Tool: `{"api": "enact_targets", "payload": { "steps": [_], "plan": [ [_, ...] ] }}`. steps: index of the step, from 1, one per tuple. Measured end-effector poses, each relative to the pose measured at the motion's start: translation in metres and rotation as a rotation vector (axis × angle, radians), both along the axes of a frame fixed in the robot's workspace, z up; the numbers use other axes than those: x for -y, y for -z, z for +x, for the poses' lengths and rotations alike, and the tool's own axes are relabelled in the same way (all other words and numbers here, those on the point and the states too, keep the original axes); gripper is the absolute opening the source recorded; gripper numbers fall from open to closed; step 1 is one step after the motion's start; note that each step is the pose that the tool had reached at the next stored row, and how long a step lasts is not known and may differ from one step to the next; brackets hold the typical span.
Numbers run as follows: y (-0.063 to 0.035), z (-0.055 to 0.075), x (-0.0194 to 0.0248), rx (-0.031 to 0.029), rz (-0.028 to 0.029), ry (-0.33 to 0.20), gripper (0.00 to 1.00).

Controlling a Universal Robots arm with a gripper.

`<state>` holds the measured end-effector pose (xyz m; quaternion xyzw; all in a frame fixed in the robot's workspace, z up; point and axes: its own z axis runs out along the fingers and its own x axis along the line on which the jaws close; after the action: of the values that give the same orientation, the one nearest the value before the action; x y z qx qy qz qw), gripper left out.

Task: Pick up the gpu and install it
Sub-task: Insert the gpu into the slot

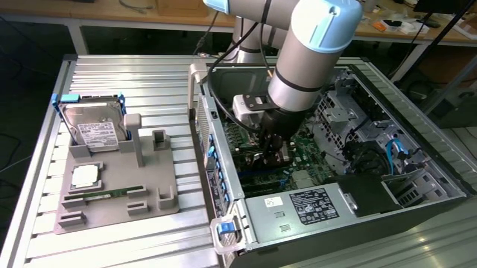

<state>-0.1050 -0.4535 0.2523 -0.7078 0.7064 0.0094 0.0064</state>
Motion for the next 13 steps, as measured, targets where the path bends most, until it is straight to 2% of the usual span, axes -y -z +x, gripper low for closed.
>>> {"api": "enact_targets", "payload": {
  "steps": [13],
  "plan": [
    [-0.0003, 0.0, 0.0, -0.0001, 0.0, 0.0, 0.27]
  ]
}}
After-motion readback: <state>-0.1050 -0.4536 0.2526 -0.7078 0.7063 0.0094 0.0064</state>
